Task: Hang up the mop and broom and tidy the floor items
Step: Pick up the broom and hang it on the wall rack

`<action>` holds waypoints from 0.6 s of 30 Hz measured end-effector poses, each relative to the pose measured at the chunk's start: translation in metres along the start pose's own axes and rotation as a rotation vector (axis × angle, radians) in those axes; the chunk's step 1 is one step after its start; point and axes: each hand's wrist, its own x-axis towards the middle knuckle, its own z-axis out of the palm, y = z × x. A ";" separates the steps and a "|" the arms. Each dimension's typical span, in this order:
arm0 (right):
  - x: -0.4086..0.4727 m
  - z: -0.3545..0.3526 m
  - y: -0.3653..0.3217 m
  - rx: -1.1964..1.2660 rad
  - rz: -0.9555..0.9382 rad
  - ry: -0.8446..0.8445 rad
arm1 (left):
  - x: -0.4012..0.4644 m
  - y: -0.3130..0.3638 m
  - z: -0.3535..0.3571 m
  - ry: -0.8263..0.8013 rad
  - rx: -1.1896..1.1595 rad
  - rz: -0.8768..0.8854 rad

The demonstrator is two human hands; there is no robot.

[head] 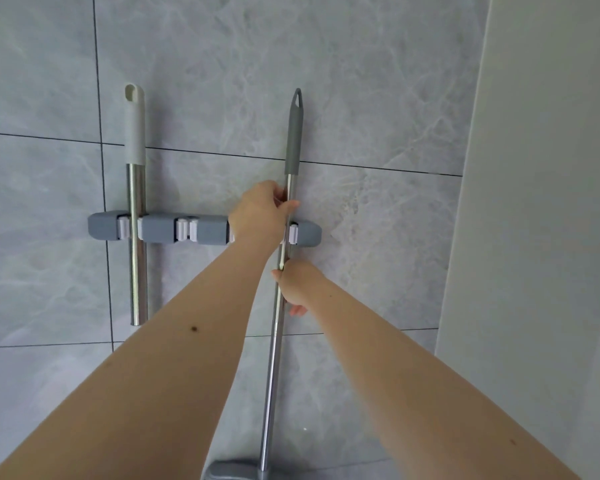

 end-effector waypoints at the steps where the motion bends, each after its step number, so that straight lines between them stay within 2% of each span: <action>1: -0.003 0.001 0.000 -0.002 0.002 0.008 | -0.003 0.003 0.000 0.021 0.058 0.005; 5: -0.019 0.003 0.001 -0.014 0.028 0.022 | -0.018 0.008 0.004 0.099 0.262 0.041; 13: -0.061 0.020 0.014 -0.135 0.031 -0.133 | -0.057 -0.008 -0.020 0.108 0.202 0.143; 18: -0.078 0.025 0.005 -0.236 -0.097 -0.202 | -0.091 -0.017 -0.039 0.108 0.216 0.026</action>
